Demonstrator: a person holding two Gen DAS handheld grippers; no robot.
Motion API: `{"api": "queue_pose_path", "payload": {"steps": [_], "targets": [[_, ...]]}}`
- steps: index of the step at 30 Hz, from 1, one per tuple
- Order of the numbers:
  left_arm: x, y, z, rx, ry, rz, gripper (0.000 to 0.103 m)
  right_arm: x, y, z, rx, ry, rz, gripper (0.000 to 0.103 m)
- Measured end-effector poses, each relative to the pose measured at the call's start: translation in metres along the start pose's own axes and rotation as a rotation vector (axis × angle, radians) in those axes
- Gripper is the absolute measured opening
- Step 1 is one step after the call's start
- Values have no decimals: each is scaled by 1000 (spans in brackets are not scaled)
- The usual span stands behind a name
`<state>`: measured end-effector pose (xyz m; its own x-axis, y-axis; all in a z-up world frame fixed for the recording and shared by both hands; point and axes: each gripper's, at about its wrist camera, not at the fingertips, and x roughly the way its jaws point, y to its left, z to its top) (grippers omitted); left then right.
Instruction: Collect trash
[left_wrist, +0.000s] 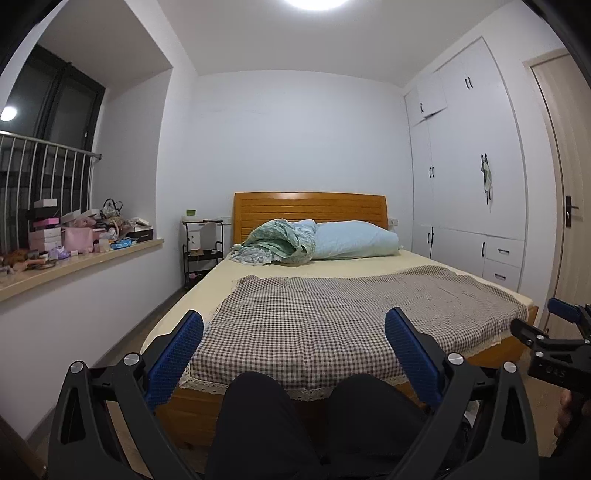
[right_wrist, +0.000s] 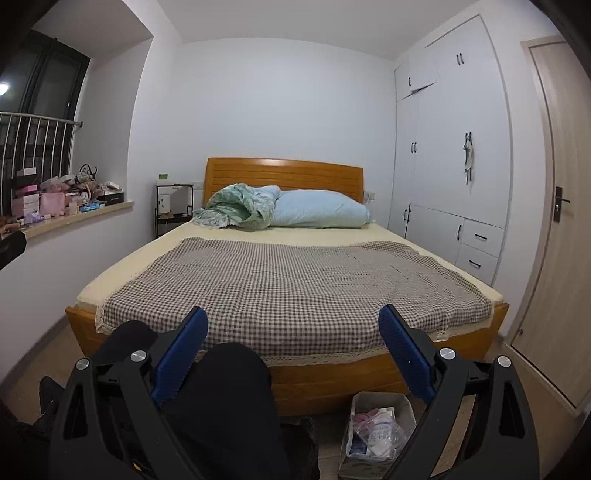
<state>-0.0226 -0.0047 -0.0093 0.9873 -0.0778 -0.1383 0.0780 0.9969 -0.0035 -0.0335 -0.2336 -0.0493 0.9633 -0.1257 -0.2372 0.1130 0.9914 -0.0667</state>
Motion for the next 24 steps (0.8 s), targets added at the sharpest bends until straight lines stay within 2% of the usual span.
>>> {"api": "queue_pose_path", "payload": {"steps": [24], "targets": [[0, -4, 0, 18, 10, -11, 96, 1, -7, -2, 25, 37, 39, 89]]}}
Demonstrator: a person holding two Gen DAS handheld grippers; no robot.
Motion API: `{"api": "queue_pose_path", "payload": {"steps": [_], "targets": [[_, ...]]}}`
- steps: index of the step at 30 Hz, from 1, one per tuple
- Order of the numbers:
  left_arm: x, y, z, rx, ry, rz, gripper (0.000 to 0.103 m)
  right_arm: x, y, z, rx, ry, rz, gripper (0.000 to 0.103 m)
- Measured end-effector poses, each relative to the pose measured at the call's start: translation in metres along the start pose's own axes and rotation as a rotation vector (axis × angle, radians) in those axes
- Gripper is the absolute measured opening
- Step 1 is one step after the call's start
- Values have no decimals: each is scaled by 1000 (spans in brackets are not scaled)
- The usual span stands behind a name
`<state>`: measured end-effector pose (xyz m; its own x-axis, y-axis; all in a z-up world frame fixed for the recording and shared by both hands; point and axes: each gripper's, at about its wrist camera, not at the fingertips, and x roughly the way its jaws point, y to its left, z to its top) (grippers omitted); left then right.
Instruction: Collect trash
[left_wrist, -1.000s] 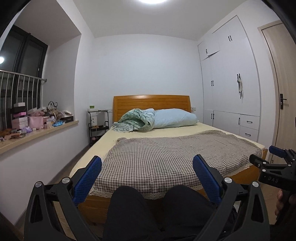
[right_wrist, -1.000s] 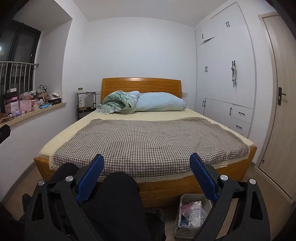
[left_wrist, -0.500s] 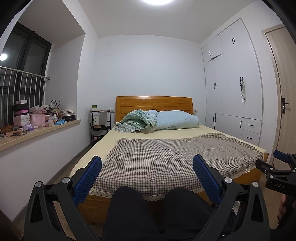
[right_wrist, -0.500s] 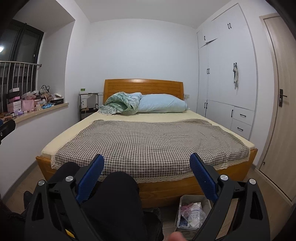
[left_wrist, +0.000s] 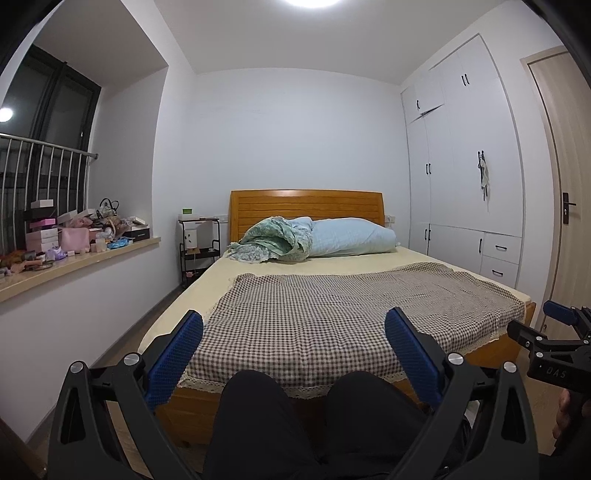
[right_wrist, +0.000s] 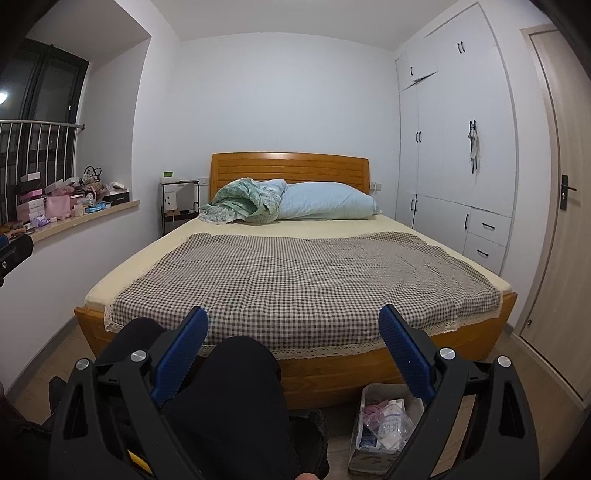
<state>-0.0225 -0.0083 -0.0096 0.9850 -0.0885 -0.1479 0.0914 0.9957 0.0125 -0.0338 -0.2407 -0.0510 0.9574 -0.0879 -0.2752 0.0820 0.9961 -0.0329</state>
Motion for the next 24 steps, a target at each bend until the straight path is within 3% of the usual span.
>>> {"api": "queue_pose_path", "payload": {"steps": [24], "targets": [[2, 2, 0, -1, 8, -5, 96, -3, -12, 1, 15, 5, 10, 89]]}}
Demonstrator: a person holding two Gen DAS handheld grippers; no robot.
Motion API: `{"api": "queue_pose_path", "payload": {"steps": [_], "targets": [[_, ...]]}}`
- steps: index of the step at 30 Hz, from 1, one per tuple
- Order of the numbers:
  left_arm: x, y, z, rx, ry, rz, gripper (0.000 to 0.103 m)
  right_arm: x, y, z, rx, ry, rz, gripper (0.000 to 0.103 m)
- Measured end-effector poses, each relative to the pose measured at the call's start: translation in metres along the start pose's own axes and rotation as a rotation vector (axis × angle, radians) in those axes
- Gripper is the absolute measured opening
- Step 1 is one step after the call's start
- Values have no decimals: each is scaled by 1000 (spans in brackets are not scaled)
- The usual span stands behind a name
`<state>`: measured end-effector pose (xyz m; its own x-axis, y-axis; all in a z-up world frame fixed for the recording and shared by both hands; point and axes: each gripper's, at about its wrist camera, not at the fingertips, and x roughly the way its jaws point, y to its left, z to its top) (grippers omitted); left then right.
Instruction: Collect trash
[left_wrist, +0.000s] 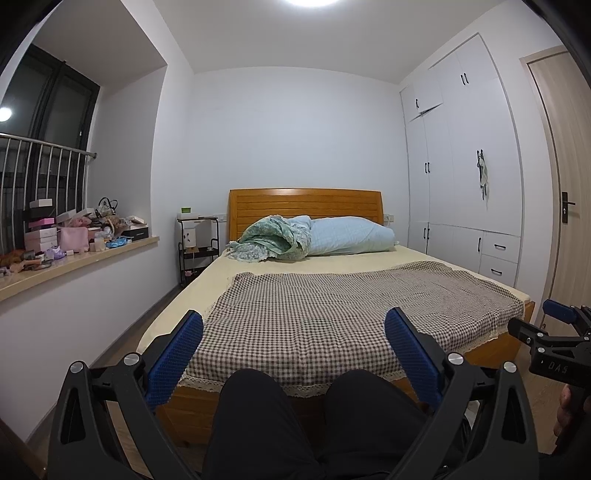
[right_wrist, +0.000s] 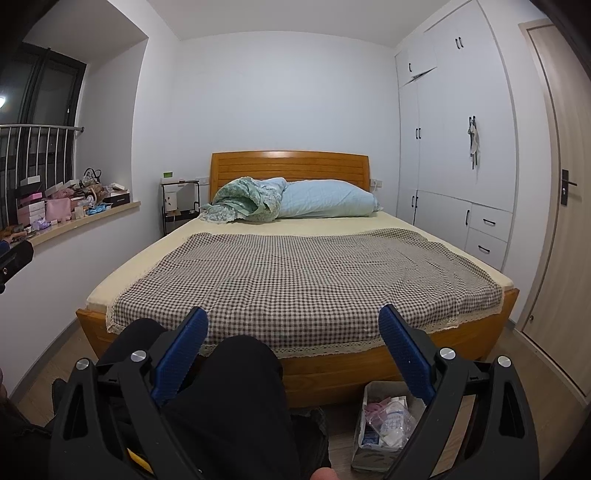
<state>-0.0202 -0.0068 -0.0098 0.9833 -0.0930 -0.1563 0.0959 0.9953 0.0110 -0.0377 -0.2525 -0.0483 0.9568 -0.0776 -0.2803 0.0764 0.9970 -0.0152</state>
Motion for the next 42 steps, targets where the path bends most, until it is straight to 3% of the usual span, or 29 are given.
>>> {"api": "queue_pose_path", "payload": {"steps": [42], "targets": [[-1, 3, -1, 1, -13, -8, 96, 6, -10, -1, 21, 33, 19, 89]]}}
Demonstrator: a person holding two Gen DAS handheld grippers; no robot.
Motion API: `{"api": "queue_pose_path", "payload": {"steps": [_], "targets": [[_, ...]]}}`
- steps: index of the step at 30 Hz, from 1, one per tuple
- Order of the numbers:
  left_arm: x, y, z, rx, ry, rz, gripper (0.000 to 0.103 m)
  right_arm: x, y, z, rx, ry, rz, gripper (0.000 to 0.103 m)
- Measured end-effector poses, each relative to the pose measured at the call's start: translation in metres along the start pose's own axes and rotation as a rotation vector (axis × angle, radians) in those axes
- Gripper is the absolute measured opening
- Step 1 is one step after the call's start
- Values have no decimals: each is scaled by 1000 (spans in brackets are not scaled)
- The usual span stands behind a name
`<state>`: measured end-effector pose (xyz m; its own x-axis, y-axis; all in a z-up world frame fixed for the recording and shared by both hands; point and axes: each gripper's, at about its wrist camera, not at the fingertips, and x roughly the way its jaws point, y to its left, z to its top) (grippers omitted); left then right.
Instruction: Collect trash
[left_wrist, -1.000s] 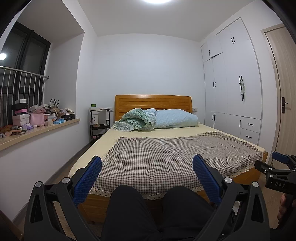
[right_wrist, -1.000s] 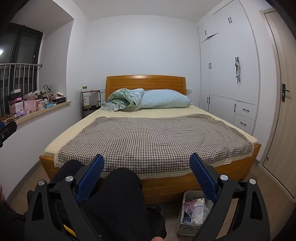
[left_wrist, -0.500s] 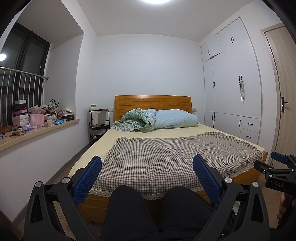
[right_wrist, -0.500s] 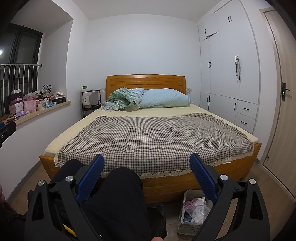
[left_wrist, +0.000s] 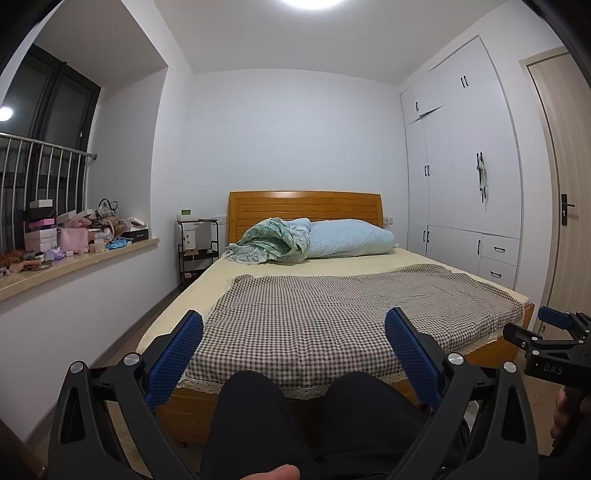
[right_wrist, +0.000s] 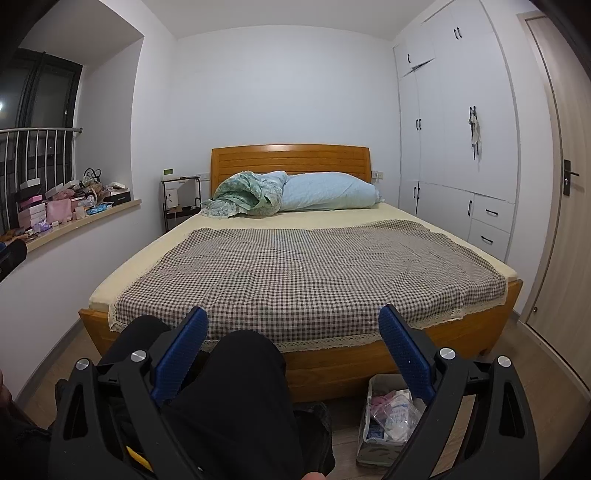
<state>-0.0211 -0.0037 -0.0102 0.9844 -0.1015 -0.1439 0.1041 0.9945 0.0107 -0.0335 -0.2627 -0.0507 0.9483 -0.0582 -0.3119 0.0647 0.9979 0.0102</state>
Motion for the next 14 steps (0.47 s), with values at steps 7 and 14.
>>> {"api": "queue_pose_path", "payload": {"steps": [7, 14], "targets": [[2, -4, 0, 8, 16, 9, 96, 0, 0, -1, 1, -2, -6, 89], [33, 3, -7, -15, 104, -33, 96, 32, -6, -7, 24, 50, -15, 89]]}}
